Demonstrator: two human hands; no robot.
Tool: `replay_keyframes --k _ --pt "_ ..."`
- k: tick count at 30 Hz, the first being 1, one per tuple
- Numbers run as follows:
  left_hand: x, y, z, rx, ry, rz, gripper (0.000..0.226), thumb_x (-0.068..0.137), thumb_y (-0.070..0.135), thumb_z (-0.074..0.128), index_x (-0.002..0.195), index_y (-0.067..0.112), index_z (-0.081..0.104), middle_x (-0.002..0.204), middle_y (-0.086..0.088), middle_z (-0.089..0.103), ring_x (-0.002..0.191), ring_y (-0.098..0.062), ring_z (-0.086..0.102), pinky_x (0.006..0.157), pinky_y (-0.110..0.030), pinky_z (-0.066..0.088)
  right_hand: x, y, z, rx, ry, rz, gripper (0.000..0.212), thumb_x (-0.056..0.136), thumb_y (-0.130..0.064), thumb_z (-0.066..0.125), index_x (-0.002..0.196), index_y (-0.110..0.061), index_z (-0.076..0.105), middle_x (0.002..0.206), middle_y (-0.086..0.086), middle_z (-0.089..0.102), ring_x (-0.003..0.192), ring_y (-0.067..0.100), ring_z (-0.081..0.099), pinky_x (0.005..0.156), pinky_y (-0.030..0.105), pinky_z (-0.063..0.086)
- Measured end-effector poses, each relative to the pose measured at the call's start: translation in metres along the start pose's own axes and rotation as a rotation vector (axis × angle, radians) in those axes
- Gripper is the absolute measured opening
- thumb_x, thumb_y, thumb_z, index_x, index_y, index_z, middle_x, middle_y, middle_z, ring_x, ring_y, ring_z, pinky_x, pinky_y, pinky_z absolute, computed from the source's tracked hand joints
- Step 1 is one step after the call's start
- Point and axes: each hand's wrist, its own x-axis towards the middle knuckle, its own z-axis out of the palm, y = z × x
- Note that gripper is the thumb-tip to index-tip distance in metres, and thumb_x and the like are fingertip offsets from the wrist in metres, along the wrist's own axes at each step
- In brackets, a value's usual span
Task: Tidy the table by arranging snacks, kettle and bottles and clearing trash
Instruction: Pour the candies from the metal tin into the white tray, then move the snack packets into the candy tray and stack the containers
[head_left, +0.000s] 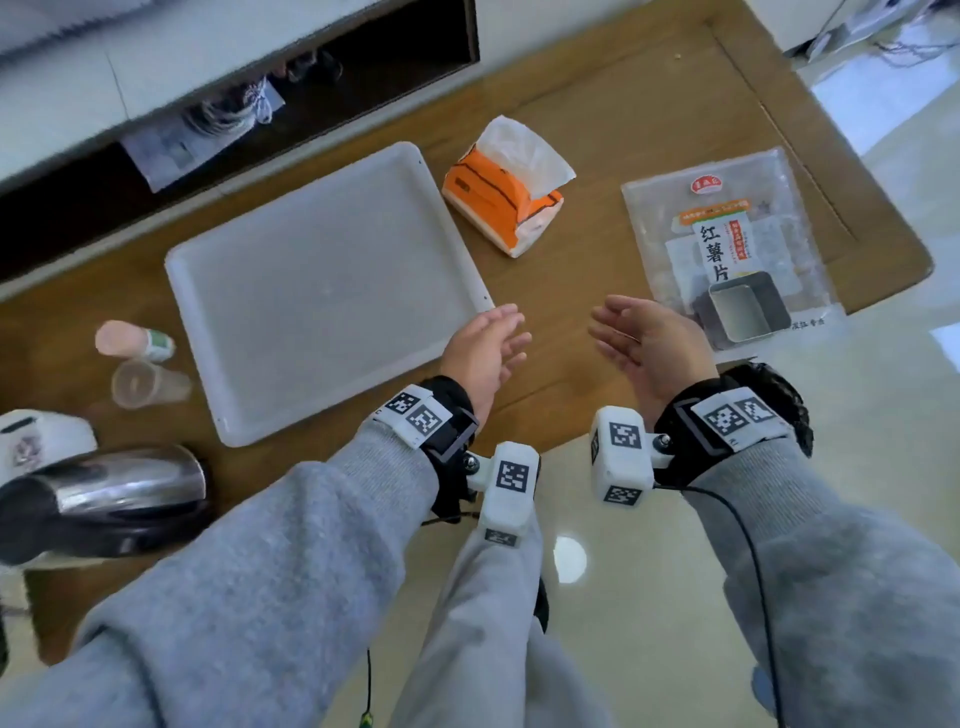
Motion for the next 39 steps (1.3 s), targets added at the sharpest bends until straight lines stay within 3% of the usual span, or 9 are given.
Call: replay_keyframes --k 5,18,24,27,33,36,39 --pt "0.019 0.015 -0.016 -0.087 0.048 -0.007 0.021 0.101 0.016 0.049 0.117 0.014 0.062 0.126 -0.007 0.066 0.115 -0.021 0.065 0.103 -0.038 0.051 0.013 -0.004 0.028 -0.034 -0.044 0.050 0.029 0.097 -0.007 0.050 0.118 -0.002 0.070 0.118 0.017 0.076 0.108 0.029 0.075 0.102 0.038 0.057" --pt "0.048 0.011 -0.018 -0.090 -0.046 -0.097 0.020 0.099 0.018 0.052 0.115 0.013 0.064 0.124 -0.008 0.067 0.103 -0.017 0.065 0.100 -0.036 0.050 0.027 -0.005 0.042 -0.018 -0.007 0.051 0.027 0.100 -0.008 0.050 0.119 -0.001 0.068 0.117 0.018 0.076 0.108 0.029 0.075 0.096 0.035 0.060" --pt "0.045 0.009 -0.032 -0.068 -0.165 -0.203 0.030 0.102 0.020 0.047 0.118 0.003 0.066 0.114 -0.012 0.072 0.099 -0.020 0.068 0.082 -0.027 0.052 0.019 0.004 0.047 -0.002 0.049 0.072 0.027 0.098 -0.010 0.053 0.118 -0.001 0.069 0.115 0.017 0.077 0.107 0.031 0.075 0.097 0.037 0.059" --pt "0.043 0.012 -0.034 -0.057 -0.198 -0.260 0.030 0.101 0.020 0.048 0.111 0.000 0.068 0.105 -0.014 0.071 0.093 -0.021 0.068 0.074 -0.023 0.050 0.012 -0.002 0.046 0.033 0.105 0.059 0.028 0.096 -0.012 0.055 0.117 -0.001 0.070 0.111 0.016 0.078 0.094 0.025 0.076 0.088 0.033 0.059" --pt "0.041 0.011 -0.021 -0.038 -0.246 -0.291 0.024 0.100 0.019 0.051 0.104 0.005 0.070 0.094 -0.009 0.073 0.078 -0.016 0.068 0.071 -0.022 0.048 -0.005 -0.021 0.033 0.156 0.144 0.008 0.022 0.094 -0.010 0.059 0.111 0.001 0.070 0.080 0.008 0.073 0.075 0.020 0.069 0.071 0.026 0.056" --pt "0.045 0.016 -0.016 -0.093 -0.236 -0.291 0.024 0.099 0.020 0.054 0.109 0.002 0.068 0.094 -0.009 0.072 0.078 -0.016 0.067 0.073 -0.023 0.048 -0.007 -0.029 0.031 0.132 0.116 -0.035 0.025 0.095 -0.013 0.061 0.112 0.003 0.070 0.083 0.008 0.073 0.071 0.017 0.069 0.069 0.024 0.057" --pt "0.049 0.019 -0.011 -0.113 -0.227 -0.268 0.024 0.097 0.018 0.057 0.111 0.002 0.067 0.093 -0.008 0.071 0.078 -0.015 0.067 0.071 -0.021 0.049 -0.008 -0.031 0.029 0.075 0.101 -0.080 0.017 0.097 -0.012 0.057 0.101 -0.004 0.072 0.086 0.010 0.075 0.072 0.018 0.071 0.071 0.026 0.059"
